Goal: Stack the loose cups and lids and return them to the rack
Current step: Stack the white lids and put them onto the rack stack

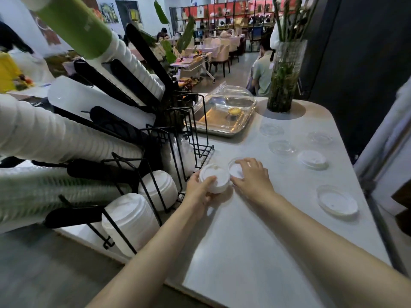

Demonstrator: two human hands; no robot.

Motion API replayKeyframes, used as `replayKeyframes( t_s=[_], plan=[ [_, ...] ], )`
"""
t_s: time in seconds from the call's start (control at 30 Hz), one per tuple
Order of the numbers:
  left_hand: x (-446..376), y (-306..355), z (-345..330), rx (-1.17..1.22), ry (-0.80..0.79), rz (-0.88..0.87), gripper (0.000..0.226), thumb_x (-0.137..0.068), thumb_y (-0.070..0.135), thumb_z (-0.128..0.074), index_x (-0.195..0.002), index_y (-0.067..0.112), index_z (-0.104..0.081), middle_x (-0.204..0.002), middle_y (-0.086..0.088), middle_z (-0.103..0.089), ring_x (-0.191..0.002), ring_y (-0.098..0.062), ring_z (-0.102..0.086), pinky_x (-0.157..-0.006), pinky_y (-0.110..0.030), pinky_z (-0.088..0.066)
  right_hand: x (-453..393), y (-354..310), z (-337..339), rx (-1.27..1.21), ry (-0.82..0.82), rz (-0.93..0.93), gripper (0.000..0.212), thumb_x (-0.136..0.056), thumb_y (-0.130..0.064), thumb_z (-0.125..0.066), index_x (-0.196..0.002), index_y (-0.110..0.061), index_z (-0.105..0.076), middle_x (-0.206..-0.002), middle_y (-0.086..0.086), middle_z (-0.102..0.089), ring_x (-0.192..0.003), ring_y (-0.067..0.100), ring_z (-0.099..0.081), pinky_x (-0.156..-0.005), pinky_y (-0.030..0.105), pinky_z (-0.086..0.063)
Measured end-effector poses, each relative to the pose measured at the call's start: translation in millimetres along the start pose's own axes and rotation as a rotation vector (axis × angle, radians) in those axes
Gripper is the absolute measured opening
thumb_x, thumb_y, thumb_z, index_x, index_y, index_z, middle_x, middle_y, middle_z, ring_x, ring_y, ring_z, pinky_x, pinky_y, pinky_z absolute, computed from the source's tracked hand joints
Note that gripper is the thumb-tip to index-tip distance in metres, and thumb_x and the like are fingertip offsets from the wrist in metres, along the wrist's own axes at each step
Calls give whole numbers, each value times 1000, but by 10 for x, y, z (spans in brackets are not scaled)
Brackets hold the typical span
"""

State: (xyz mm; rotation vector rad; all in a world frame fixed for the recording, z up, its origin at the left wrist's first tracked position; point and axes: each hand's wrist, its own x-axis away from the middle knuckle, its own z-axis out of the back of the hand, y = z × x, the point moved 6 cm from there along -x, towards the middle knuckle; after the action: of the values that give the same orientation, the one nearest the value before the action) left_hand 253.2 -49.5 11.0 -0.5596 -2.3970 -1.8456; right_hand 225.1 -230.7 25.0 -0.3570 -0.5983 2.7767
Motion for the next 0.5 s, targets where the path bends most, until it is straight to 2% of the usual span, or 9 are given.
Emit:
replayKeyframes(
  t_s=[0.07, 0.17, 0.23, 0.3, 0.33, 0.43, 0.5],
  plan=[
    [4, 15, -12, 12, 42, 5, 27, -95, 6, -68, -121, 10, -62, -107, -13, -67, -100, -32, -62, -86, -50, -45, -74, -49, -42, 73, -38, 24, 61, -88, -49, -59, -143, -28, -43, -147, 9, -42, -135, 31, -39, -108, 43, -32],
    [2, 45, -22, 12, 81, 16, 9, -99, 15, -64, -108, 17, -64, -103, -10, -66, -99, -29, -61, -78, -44, -48, -169, -50, -27, 173, -33, 12, 63, -84, -54, -60, -136, -23, -45, -137, 11, -45, -124, 35, -46, -101, 44, -38],
    [-10, 50, -24, 6, 113, 22, 19, -101, 17, -61, -119, 12, -62, -107, -12, -64, -101, -30, -60, -80, -43, -51, -203, -20, -5, 233, -27, 2, 57, -85, -52, -60, -130, -20, -46, -128, 12, -49, -117, 36, -50, -94, 45, -41],
    [-27, 59, -36, 6, 132, 23, 32, -102, 16, -59, -132, 6, -58, -111, -15, -63, -103, -31, -59, -85, -47, -52, -239, -6, 60, 269, 2, 22, 42, -91, -42, -55, -124, -18, -47, -123, 12, -54, -111, 37, -54, -89, 44, -41],
    [-34, 57, -38, 10, 135, 22, 34, -103, 15, -58, -135, 3, -56, -112, -17, -62, -103, -31, -59, -82, -45, -53, -254, 3, 107, 258, 16, 25, 33, -92, -37, -53, -119, -18, -48, -119, 12, -57, -108, 37, -56, -85, 43, -41],
    [-49, 58, -51, 10, 130, 22, 31, -104, 15, -56, -134, 6, -55, -108, -15, -61, -96, -29, -60, -70, -36, -50, -294, 112, 286, -2, 60, -91, 13, -90, -27, -53, -101, -19, -53, -103, 11, -64, -93, 38, -61, -71, 36, -39],
    [-47, 56, -101, 26, 117, 28, 30, -104, 16, -55, -134, 9, -55, -108, -13, -62, -94, -28, -61, -73, -40, -54, -309, 223, 394, -419, 95, -248, 14, -88, -21, -58, -101, -17, -55, -104, 11, -64, -92, 35, -60, -71, 35, -45]
  ],
)
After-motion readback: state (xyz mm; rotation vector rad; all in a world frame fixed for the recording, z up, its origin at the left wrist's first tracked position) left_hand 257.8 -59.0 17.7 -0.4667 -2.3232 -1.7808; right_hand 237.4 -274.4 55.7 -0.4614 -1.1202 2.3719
